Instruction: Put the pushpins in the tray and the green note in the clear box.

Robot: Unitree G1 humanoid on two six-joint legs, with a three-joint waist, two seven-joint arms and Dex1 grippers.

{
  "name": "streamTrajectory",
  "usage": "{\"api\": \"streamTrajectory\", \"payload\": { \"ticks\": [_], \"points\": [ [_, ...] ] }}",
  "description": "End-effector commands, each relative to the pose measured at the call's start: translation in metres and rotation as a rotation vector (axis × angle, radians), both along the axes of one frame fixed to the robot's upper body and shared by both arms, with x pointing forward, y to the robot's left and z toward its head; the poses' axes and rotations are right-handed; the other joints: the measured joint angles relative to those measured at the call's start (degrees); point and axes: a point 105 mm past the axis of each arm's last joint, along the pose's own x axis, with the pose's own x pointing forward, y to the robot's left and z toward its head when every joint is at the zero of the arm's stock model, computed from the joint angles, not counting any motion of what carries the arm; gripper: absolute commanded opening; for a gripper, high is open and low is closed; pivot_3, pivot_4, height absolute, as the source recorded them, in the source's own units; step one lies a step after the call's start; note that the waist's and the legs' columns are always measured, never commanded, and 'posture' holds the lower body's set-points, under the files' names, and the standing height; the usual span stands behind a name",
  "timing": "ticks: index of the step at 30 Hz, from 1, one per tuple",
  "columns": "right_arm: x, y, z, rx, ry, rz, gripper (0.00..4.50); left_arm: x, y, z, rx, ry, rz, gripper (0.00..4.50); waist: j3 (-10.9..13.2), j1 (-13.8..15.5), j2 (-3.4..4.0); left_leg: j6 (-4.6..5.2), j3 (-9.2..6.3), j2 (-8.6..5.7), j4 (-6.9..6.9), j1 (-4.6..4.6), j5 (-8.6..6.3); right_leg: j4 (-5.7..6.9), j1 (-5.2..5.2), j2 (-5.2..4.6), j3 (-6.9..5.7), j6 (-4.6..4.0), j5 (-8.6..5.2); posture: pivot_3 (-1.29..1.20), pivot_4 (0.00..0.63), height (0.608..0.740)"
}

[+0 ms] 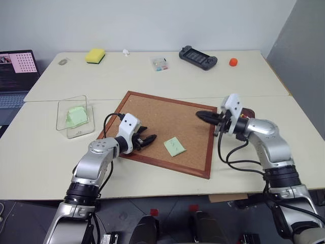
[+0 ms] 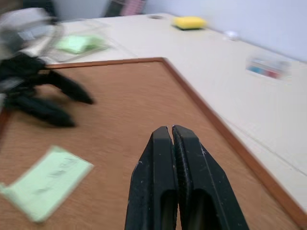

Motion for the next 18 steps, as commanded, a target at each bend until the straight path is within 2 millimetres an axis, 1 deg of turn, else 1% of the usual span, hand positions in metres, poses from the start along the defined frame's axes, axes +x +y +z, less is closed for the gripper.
{"api": "streamTrajectory", "payload": {
  "ticks": [1, 5, 8, 18],
  "points": [
    [0.024, -0.052, 0.008, 0.015, 0.009, -0.273, 0.0, -0.001, 0.009, -0.018, 0.064, 0.043, 0.03, 3.16, 0.0, 0.1, 0.0, -0.02, -0.02, 0.0, 0.0, 0.0, 0.01, 0.01, 0.0, 0.01, -0.02, 0.0, 0.0, 0.0, 0.15, 0.74],
    [0.037, -0.089, 0.004, 0.037, 0.042, -0.455, 0.0, -0.002, 0.006, -0.023, 0.068, 0.053, 0.02, 3.16, 0.0, 0.1, 0.01, 0.0, 0.12, -0.02, -0.01, -0.02, 0.02, 0.02, 0.0, 0.09, 0.01, -0.01, 0.0, 0.0, 0.15, 0.74],
    [0.042, -0.105, -0.001, 0.03, 0.065, -0.535, 0.0, -0.002, 0.004, -0.024, 0.069, 0.056, 0.016, 3.16, 0.0, 0.1, 0.0, 0.03, 0.4, -0.01, 0.01, -0.02, 0.03, 0.03, 0.0, 0.07, 0.08, 0.0, 0.0, 0.0, 0.15, 0.74],
    [0.054, -0.122, -0.017, 0.057, 0.128, -0.639, 0.0, -0.003, 0.001, -0.025, 0.062, 0.068, 0.005, 3.16, 0.0, 0.2, 0.01, 0.06, 0.55, -0.03, 0.02, -0.01, 0.05, 0.08, 0.0, 0.07, 0.13, 0.0, 0.01, 0.0, 0.15, 0.74]
  ]
}}
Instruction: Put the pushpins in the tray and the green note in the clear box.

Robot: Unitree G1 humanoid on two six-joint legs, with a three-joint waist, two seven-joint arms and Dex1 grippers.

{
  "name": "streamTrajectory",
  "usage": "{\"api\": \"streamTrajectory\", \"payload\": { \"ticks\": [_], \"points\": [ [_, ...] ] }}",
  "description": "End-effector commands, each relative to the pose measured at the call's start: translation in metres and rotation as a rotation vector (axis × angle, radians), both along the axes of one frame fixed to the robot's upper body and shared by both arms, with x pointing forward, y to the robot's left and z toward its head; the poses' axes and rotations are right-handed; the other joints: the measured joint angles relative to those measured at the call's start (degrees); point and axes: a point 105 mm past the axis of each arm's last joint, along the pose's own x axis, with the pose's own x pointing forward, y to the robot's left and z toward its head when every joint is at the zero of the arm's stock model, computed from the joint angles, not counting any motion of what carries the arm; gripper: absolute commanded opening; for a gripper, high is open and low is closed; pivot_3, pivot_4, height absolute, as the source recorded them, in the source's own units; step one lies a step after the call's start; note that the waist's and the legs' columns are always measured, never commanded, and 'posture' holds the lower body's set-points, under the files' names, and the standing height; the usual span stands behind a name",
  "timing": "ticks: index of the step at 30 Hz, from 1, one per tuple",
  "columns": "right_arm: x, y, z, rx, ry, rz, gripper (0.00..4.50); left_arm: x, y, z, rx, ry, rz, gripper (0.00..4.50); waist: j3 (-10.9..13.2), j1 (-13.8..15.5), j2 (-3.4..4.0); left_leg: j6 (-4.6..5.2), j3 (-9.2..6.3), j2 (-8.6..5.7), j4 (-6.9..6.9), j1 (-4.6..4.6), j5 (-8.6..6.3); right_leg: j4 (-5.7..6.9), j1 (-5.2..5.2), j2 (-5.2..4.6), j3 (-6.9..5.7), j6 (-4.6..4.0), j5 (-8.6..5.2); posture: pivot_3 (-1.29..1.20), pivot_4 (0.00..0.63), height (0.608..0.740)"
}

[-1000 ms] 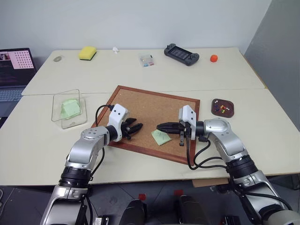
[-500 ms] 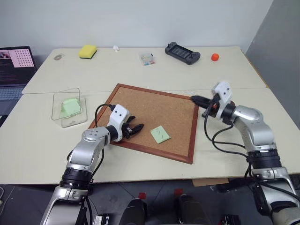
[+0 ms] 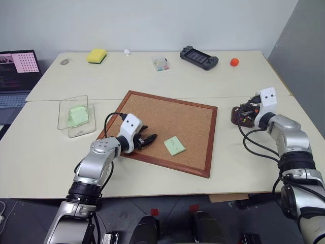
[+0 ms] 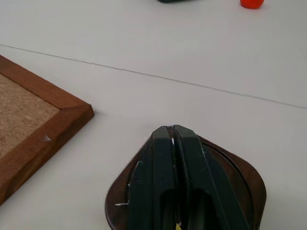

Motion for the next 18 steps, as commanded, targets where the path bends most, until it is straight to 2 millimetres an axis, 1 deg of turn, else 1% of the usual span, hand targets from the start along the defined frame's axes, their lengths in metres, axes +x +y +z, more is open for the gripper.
{"api": "streamTrajectory", "payload": {
  "ticks": [1, 11, 18],
  "points": [
    [0.009, -0.006, 0.016, 0.03, -0.054, -0.051, 0.0, -0.005, 0.005, -0.024, 0.046, 0.084, 0.023, 3.16, 0.0, 0.0, 0.0, 0.0, -0.01, 0.0, 0.0, 0.01, 0.0, 0.01, 0.0, 0.0, -0.01, 0.0, 0.0, 0.0, 0.15, 0.74],
    [0.014, -0.008, 0.002, 0.066, -0.017, -0.081, 0.0, -0.008, 0.007, -0.023, 0.052, 0.08, 0.021, 3.16, 0.0, 0.0, 0.01, 0.01, 0.0, 0.01, 0.0, 0.01, 0.0, 0.02, 0.0, 0.0, 0.0, 0.0, 0.0, 0.0, 0.15, 0.74],
    [0.014, -0.009, -0.002, 0.07, -0.002, -0.086, 0.0, -0.008, 0.007, -0.023, 0.053, 0.08, 0.02, 3.16, 0.0, -0.1, 0.01, 0.01, 0.02, 0.01, 0.0, 0.01, 0.0, 0.02, 0.0, 0.0, 0.01, -0.01, 0.0, 0.0, 0.15, 0.74]
  ]
}}
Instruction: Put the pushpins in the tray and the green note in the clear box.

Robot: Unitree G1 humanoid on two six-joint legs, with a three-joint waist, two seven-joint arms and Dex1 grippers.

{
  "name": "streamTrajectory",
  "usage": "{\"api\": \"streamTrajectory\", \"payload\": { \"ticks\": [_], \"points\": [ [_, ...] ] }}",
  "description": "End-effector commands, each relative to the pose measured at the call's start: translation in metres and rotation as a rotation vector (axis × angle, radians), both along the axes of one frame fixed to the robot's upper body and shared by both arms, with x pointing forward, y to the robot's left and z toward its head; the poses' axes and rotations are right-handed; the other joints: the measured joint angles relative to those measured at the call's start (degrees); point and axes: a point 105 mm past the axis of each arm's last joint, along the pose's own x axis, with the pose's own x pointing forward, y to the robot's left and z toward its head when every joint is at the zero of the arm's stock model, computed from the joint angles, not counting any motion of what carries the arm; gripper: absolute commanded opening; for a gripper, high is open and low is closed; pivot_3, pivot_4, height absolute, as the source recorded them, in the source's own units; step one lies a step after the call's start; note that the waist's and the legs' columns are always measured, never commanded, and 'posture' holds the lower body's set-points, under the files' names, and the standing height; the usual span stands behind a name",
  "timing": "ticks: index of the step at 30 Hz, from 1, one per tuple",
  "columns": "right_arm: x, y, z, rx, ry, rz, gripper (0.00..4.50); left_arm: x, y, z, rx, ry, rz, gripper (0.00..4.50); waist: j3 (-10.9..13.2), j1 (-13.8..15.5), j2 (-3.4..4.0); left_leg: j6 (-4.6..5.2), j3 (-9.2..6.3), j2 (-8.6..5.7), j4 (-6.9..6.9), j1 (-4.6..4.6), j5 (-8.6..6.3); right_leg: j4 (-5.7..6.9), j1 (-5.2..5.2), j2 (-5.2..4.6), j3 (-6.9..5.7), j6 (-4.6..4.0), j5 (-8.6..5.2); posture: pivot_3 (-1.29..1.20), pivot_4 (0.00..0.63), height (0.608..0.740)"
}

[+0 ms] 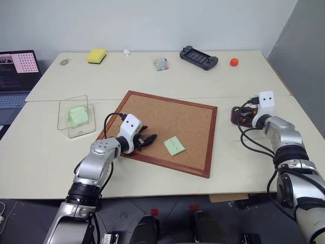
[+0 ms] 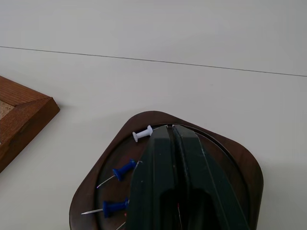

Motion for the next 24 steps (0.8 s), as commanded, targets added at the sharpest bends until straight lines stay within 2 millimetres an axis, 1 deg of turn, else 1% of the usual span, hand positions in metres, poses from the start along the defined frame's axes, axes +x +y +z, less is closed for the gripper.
{"api": "streamTrajectory", "payload": {
  "ticks": [1, 4, 5, 6, 11, 16, 19, 24],
  "points": [
    [0.003, -0.003, 0.012, 0.007, -0.037, -0.01, 0.0, -0.005, 0.007, -0.022, 0.054, 0.082, 0.022, 3.16, 0.0, 0.0, 0.0, 0.0, 0.01, 0.0, 0.0, 0.0, 0.0, 0.0, 0.0, 0.0, 0.01, 0.0, 0.0, 0.0, 0.15, 0.74],
    [0.003, -0.003, 0.011, 0.008, -0.034, -0.011, 0.0, -0.004, 0.008, -0.021, 0.055, 0.079, 0.024, 3.16, 0.0, 0.0, 0.0, 0.0, 0.01, 0.0, 0.0, 0.01, 0.0, 0.01, 0.0, 0.0, 0.01, 0.0, 0.0, 0.0, 0.15, 0.74],
    [0.003, -0.003, 0.011, 0.007, -0.034, -0.011, 0.46, -0.004, 0.008, -0.021, 0.055, 0.078, 0.024, 3.16, 0.0, 0.0, 0.0, 0.0, 0.01, 0.0, 0.0, 0.01, 0.0, 0.01, 0.0, 0.0, 0.01, 0.0, 0.0, 0.0, 0.15, 0.74],
    [0.003, -0.003, 0.01, 0.006, -0.034, -0.012, 0.5, -0.004, 0.008, -0.021, 0.055, 0.078, 0.023, 3.16, 0.0, 0.0, 0.0, 0.0, 0.01, 0.0, 0.0, 0.0, 0.0, 0.01, 0.0, 0.0, 0.0, 0.0, 0.0, 0.0, 0.15, 0.74],
    [0.003, -0.005, 0.009, 0.001, -0.032, -0.012, 1.47, -0.003, 0.006, -0.021, 0.056, 0.078, 0.017, 3.16, 0.0, 0.0, 0.0, 0.0, 0.02, 0.0, 0.0, 0.0, 0.0, 0.01, 0.0, 0.0, 0.02, 0.0, 0.0, 0.0, 0.15, 0.74],
    [0.001, -0.008, 0.01, -0.012, -0.034, -0.013, 2.66, -0.003, 0.004, -0.021, 0.056, 0.079, 0.011, 3.16, 0.0, 0.0, 0.0, 0.0, 0.01, -0.01, 0.0, 0.0, 0.0, 0.01, 0.0, 0.0, 0.01, 0.0, 0.0, 0.0, 0.15, 0.74],
    [0.001, -0.009, 0.014, -0.019, -0.047, -0.006, 3.27, -0.003, 0.003, -0.022, 0.057, 0.078, 0.009, 3.16, 0.0, 0.0, 0.01, 0.0, 0.01, -0.01, 0.01, 0.0, 0.0, 0.02, 0.0, 0.0, 0.01, 0.0, 0.0, 0.0, 0.15, 0.74],
    [-0.003, -0.01, 0.031, -0.01, -0.092, 0.025, 4.29, -0.004, 0.0, -0.022, 0.053, 0.08, 0.001, 3.16, 0.0, 0.1, 0.02, 0.0, 0.0, -0.01, 0.02, -0.01, 0.0, 0.02, 0.0, 0.0, 0.01, 0.0, 0.0, 0.0, 0.15, 0.74]
  ]
}}
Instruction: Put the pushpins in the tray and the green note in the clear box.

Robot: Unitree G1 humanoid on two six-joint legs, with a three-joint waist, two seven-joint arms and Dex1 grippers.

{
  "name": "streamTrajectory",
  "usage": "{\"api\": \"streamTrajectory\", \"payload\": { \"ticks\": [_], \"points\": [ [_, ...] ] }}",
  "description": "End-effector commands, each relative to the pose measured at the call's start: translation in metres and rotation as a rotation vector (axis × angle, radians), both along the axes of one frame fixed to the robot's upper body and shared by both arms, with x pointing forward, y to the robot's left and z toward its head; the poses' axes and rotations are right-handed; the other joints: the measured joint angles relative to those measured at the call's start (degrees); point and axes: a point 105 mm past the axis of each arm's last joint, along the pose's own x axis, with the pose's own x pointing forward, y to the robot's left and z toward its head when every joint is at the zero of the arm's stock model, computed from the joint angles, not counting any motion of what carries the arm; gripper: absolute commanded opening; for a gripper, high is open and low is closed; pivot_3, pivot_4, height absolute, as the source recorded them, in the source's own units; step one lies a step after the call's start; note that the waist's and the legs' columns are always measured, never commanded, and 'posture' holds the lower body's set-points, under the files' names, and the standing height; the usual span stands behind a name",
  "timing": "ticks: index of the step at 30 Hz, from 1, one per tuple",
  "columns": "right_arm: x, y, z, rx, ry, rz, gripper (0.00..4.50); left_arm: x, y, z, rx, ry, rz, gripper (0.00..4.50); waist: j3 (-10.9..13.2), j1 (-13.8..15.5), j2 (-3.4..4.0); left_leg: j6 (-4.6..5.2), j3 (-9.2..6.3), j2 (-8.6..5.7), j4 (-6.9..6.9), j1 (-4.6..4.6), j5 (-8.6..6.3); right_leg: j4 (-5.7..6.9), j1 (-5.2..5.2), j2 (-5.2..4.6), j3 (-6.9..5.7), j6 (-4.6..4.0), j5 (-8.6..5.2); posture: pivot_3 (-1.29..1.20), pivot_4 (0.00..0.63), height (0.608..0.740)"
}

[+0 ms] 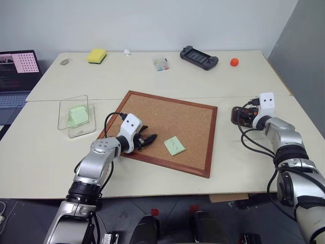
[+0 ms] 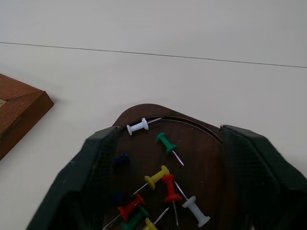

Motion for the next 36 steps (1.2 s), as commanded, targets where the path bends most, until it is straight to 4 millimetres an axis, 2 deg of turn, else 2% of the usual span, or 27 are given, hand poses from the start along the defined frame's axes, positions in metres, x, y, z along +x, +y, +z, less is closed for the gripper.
{"api": "streamTrajectory", "payload": {
  "ticks": [1, 8, 11, 14, 21, 27, 30, 36],
  "points": [
    [-0.003, -0.003, 0.034, -0.001, -0.101, 0.034, 4.44, -0.006, 0.0, -0.022, 0.046, 0.076, 0.007, 3.16, 0.0, 0.0, 0.01, 0.0, 0.0, 0.0, 0.0, 0.0, 0.0, 0.0, 0.0, 0.0, 0.0, 0.0, 0.0, 0.0, 0.15, 0.74],
    [-0.026, 0.012, 0.063, 0.032, -0.139, 0.181, 4.44, -0.005, -0.001, -0.023, 0.044, 0.08, -0.002, 3.16, 0.0, 0.1, 0.02, 0.0, -0.04, 0.0, 0.03, -0.03, 0.0, 0.01, 0.0, -0.01, -0.02, 0.0, 0.0, 0.0, 0.15, 0.74],
    [-0.042, 0.024, 0.067, 0.036, -0.139, 0.299, 4.44, -0.006, -0.002, -0.025, 0.045, 0.088, -0.008, 3.16, 0.0, 0.2, 0.03, 0.0, -0.08, -0.02, 0.04, -0.05, 0.0, 0.01, 0.0, -0.02, -0.06, 0.0, 0.0, 0.0, 0.15, 0.74],
    [-0.066, 0.046, 0.068, 0.051, -0.143, 0.481, 4.44, -0.006, -0.003, -0.026, 0.041, 0.094, -0.009, 3.16, 0.0, 0.3, 0.04, 0.01, -0.11, -0.03, 0.04, -0.07, 0.0, 0.0, 0.01, -0.02, -0.09, 0.01, 0.0, 0.0, 0.15, 0.74],
    [-0.121, 0.106, 0.044, -0.069, -0.119, 0.894, 4.44, -0.008, 0.002, -0.026, 0.041, 0.105, -0.008, 3.16, 0.0, 0.2, 0.05, 0.01, -0.13, 0.0, 0.12, -0.06, -0.01, -0.01, 0.04, 0.0, -0.12, 0.03, -0.01, 0.0, 0.15, 0.74],
    [-0.146, 0.149, 0.017, -0.177, -0.137, 1.194, 4.44, -0.012, 0.015, -0.025, 0.051, 0.115, 0.013, 3.16, 0.0, 0.0, 0.03, 0.01, -0.1, 0.01, 0.17, -0.04, -0.01, 0.0, 0.04, 0.04, -0.1, 0.04, -0.01, 0.0, 0.15, 0.74],
    [-0.147, 0.17, 0.006, -0.193, -0.159, 1.288, 4.44, -0.017, 0.015, -0.023, 0.034, 0.133, 0.005, 3.16, 0.0, -0.3, 0.0, 0.0, -0.1, 0.03, 0.17, -0.01, -0.01, 0.0, 0.03, 0.09, -0.1, 0.04, -0.01, 0.0, 0.15, 0.74],
    [-0.133, 0.198, -0.016, -0.235, -0.168, 1.381, 4.44, -0.025, 0.024, -0.02, 0.03, 0.155, 0.026, 3.16, 0.0, -0.9, -0.02, 0.0, -0.1, 0.09, 0.18, 0.06, 0.0, 0.06, 0.03, 0.1, -0.06, 0.02, -0.01, 0.0, 0.15, 0.74]
  ]
}}
